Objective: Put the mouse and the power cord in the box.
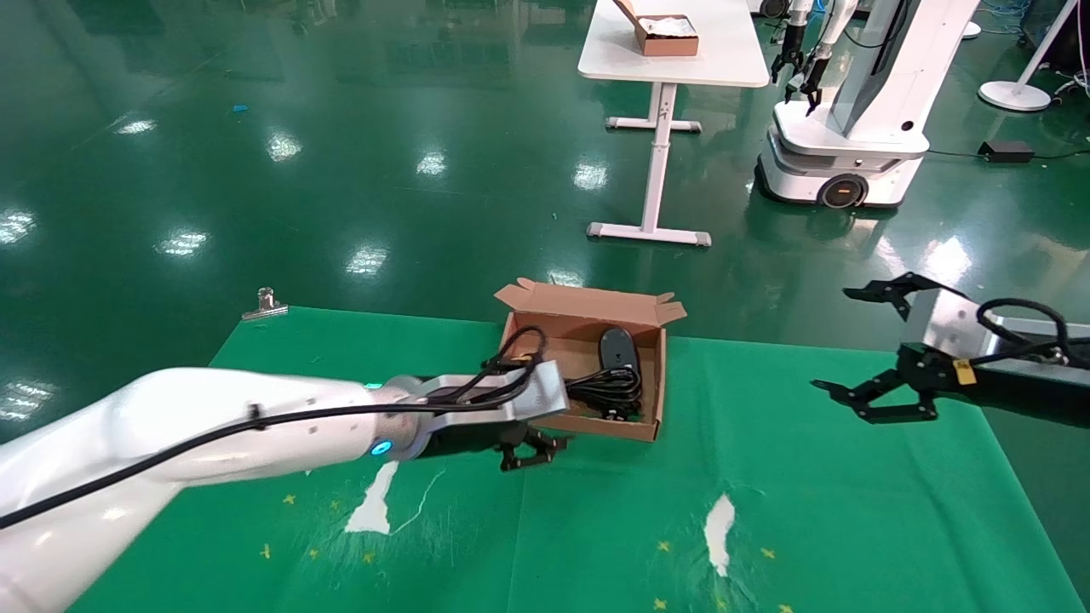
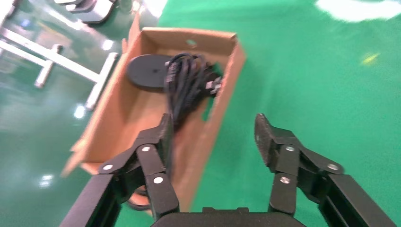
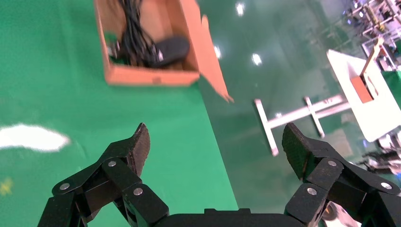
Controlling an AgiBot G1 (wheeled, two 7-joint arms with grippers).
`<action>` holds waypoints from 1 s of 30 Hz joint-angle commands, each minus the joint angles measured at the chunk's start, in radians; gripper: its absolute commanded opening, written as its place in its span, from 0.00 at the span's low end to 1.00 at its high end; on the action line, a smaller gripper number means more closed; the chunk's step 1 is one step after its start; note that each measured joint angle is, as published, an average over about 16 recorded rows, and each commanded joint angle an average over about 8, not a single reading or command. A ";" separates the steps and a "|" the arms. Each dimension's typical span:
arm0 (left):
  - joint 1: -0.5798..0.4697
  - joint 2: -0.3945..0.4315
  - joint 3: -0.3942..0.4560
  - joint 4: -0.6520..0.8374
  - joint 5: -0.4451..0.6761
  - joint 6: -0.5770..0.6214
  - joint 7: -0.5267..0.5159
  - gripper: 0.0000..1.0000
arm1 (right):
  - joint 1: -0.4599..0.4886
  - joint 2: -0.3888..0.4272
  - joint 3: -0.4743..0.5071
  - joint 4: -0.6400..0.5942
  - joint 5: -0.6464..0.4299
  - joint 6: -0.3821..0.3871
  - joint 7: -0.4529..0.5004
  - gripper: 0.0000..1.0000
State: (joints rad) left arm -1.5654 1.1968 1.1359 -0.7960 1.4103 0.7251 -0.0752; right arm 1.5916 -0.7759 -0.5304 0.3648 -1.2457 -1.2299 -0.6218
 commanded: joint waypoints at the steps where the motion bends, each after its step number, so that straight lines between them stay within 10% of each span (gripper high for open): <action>1: 0.022 -0.026 -0.038 -0.021 -0.030 0.034 -0.005 1.00 | -0.022 0.007 0.011 0.039 0.022 -0.011 0.034 1.00; 30: 0.333 -0.397 -0.581 -0.331 -0.461 0.522 -0.076 1.00 | -0.337 0.107 0.163 0.599 0.336 -0.173 0.528 1.00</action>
State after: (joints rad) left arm -1.2324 0.7995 0.5550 -1.1272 0.9492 1.2478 -0.1515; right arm 1.2543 -0.6685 -0.3668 0.9645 -0.9097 -1.4032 -0.0938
